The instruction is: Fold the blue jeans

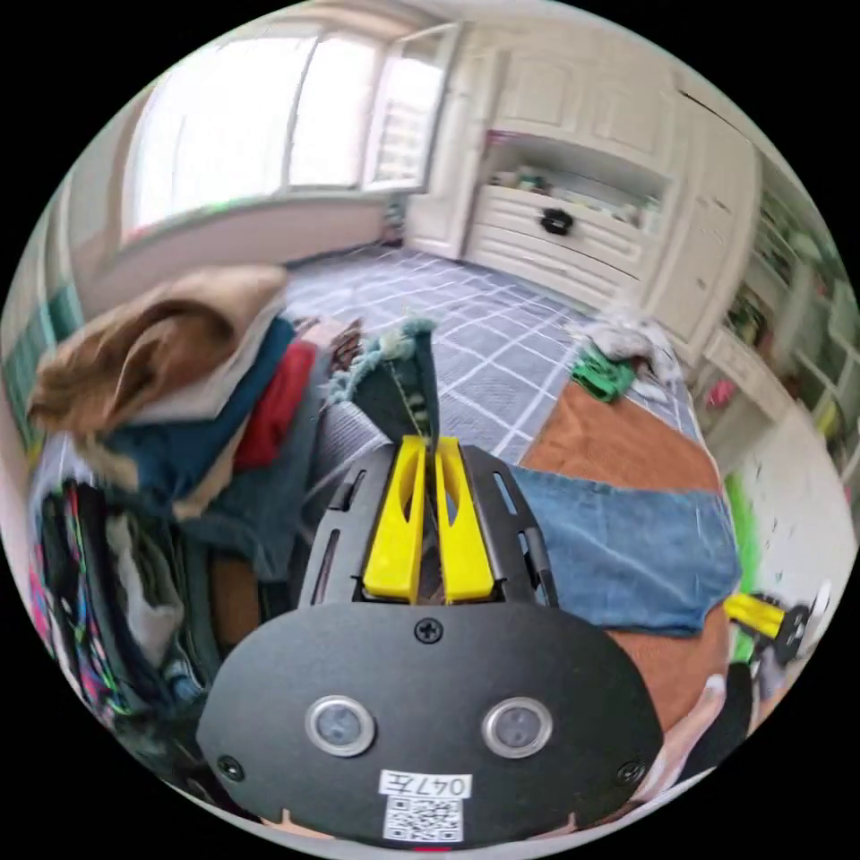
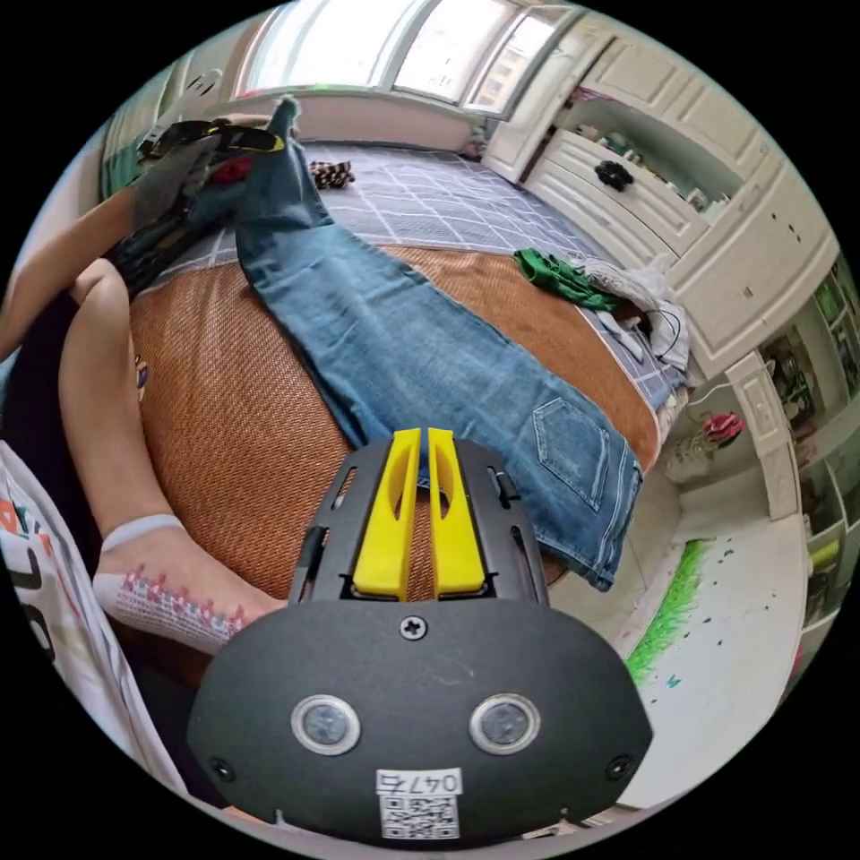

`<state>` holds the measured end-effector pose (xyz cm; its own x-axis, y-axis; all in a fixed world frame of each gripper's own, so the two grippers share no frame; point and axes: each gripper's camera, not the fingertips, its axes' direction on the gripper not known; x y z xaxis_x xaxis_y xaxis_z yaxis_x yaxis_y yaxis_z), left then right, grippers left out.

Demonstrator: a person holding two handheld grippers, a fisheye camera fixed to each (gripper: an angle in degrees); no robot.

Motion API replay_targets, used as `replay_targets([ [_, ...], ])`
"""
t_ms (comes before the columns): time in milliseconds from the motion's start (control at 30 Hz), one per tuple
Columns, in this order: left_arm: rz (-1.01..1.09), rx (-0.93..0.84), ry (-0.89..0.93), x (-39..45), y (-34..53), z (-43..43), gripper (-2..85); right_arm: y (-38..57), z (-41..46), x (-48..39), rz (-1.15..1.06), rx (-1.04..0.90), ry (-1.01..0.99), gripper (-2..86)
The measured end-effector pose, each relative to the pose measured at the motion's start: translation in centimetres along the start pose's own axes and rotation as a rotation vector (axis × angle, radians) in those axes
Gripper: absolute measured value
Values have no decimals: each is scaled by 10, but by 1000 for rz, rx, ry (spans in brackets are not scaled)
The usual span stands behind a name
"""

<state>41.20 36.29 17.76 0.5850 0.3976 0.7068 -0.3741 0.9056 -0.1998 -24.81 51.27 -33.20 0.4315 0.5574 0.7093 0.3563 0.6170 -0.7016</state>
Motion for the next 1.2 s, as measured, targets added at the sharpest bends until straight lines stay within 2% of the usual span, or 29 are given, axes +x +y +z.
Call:
replay_targets([
  [33,55,0,20,24,-11,-1,-9,9,3,7,32,11,-14,-7],
  [100,225,-23,107,122,-40,3,-8,24,7,20,85,25,-43,-8],
  [167,292,-61,190,190,-46,13,-7,45,12,39,164,33,-89,-8],
  [300,322,-279,266,314,-7,75,7,75,18,69,278,39,-162,-4],
  [400,324,-438,279,360,33,111,55,94,23,85,310,24,-193,1],
  [467,339,-406,295,369,38,100,95,102,27,96,322,16,-201,13],
  [633,337,-354,421,337,15,41,140,96,43,137,447,101,-398,65],
  [733,240,-331,365,265,-13,21,135,76,75,162,487,98,-482,73],
  [800,53,-352,347,188,-37,29,126,65,103,177,532,77,-512,73],
  [933,-193,-368,373,92,-42,56,124,57,176,213,730,-38,-658,70],
  [1000,-367,-337,471,52,-27,74,121,59,199,222,808,-57,-732,62],
  [1100,-465,-300,575,40,-24,94,116,59,218,228,880,-7,-871,12],
  [1200,-360,-315,534,63,-40,106,114,50,202,229,864,29,-815,-6],
])
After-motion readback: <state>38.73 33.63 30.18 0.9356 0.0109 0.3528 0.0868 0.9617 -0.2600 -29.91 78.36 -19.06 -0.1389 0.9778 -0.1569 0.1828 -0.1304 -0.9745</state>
